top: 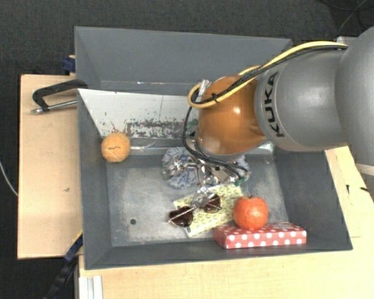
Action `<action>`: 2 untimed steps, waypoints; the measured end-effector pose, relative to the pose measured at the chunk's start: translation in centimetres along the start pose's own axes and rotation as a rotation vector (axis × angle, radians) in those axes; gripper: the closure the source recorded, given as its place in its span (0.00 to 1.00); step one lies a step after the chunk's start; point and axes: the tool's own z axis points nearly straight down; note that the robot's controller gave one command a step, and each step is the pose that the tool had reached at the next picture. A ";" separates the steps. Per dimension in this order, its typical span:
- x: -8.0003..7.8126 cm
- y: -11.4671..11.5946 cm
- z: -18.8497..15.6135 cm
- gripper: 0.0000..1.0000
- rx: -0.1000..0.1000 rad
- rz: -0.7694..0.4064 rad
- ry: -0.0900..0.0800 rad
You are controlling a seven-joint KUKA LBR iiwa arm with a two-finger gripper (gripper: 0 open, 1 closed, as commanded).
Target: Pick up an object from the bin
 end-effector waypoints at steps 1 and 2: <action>5.9 2.0 -2.7 1.00 -0.001 -0.198 0.006; 5.9 2.0 -2.7 1.00 -0.001 -0.198 0.006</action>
Offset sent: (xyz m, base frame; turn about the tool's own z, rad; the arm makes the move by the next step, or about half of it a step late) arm 0.0000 0.0000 0.0000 0.0000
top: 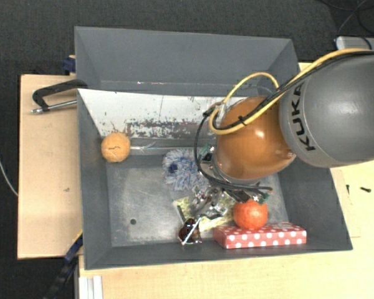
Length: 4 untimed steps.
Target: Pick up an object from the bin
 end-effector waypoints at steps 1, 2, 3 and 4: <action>-0.8 -0.3 -4.7 1.00 -0.002 -0.042 0.002; -2.4 -0.7 -5.4 1.00 0.013 -0.062 -0.016; -1.7 0.0 -3.5 1.00 -0.009 -0.075 0.009; -2.0 -0.2 -11.4 1.00 0.009 -0.138 -0.010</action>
Offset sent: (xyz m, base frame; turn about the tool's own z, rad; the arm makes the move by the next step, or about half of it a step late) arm 0.0259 0.0241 -0.0242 -0.0831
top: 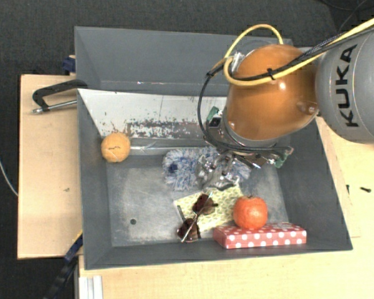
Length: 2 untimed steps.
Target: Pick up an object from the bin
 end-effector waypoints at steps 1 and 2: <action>0.8 2.0 14.0 0.00 -0.015 -0.015 0.014; 0.6 1.7 13.6 1.00 -0.008 -0.012 0.007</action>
Offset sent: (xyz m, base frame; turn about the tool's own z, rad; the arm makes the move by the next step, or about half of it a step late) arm 0.0000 0.0000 0.0000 0.0000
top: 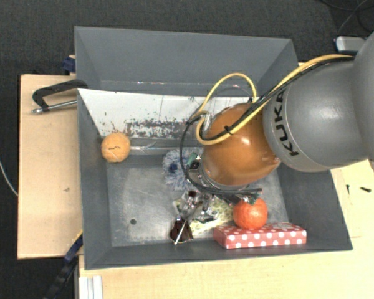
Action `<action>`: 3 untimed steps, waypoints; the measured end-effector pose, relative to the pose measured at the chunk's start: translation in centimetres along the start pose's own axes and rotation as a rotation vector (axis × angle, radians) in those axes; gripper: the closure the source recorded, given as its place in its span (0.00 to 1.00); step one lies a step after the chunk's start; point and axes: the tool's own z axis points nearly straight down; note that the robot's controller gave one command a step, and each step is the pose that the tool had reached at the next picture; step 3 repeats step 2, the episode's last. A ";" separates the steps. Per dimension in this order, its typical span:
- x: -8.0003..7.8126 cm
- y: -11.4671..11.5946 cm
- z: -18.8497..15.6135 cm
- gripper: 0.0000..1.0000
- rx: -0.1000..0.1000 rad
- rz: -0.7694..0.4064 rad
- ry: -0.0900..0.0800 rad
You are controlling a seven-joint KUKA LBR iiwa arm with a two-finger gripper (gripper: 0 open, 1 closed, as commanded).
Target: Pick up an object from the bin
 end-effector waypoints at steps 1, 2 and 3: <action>0.0 0.0 0.0 1.00 0.000 0.000 0.000; 0.0 0.0 0.0 1.00 0.000 -0.001 0.000; 0.0 0.0 0.0 1.00 0.000 -0.001 0.000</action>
Offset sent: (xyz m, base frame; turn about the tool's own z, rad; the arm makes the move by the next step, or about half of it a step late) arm 0.0558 -0.0182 -0.0168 -0.3572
